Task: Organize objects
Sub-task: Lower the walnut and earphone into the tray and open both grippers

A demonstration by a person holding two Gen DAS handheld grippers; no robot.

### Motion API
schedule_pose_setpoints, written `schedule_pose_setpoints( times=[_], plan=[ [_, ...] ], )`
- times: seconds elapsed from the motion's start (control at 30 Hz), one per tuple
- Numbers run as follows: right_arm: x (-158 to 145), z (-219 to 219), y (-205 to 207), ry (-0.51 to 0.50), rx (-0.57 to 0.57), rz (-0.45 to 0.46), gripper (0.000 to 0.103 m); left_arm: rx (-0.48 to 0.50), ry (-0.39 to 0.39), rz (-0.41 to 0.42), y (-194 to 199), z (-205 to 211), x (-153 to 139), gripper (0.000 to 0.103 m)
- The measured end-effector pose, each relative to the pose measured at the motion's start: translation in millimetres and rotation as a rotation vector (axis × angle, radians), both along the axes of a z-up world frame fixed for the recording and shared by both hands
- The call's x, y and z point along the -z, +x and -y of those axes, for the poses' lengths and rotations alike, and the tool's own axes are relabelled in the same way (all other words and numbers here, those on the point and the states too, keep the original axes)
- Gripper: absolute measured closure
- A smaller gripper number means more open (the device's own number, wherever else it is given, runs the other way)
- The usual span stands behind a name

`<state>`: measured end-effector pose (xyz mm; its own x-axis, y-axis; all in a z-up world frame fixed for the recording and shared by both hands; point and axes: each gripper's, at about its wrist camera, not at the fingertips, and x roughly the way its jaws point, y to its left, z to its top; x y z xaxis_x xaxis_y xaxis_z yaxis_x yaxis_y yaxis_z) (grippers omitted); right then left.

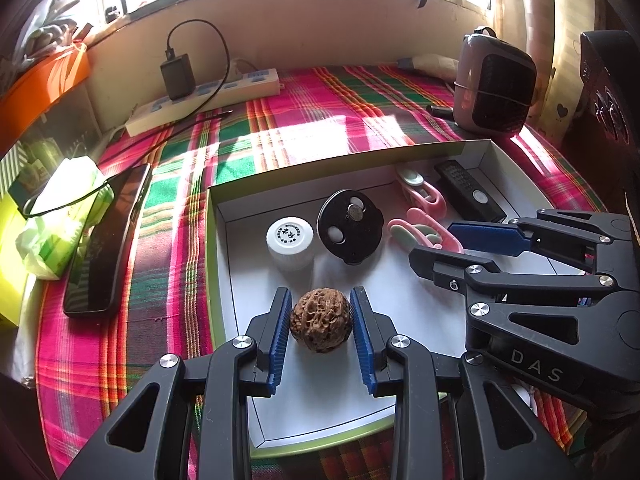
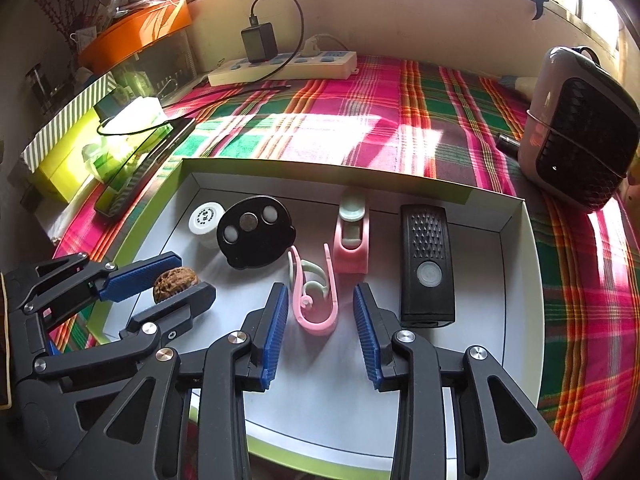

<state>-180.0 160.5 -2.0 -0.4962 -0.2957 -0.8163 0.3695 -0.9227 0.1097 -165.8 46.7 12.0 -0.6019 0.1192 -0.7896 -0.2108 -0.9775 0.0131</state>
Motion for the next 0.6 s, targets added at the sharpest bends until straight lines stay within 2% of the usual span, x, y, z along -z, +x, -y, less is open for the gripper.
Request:
schedule_pose_setpoints(
  times=[0.27, 0.6],
  plan=[
    [-4.7, -7.9, 8.7, -0.038, 0.021, -0.002, 0.06, -0.011, 0.025, 0.003, 7.6, 1.8, -3.5, 0.073],
    [-17.5, -17.5, 28.6, -0.095, 0.048, -0.026, 0.059, -0.014, 0.052, -0.028, 26.6, 2.5, -18.4, 0.072]
  ],
)
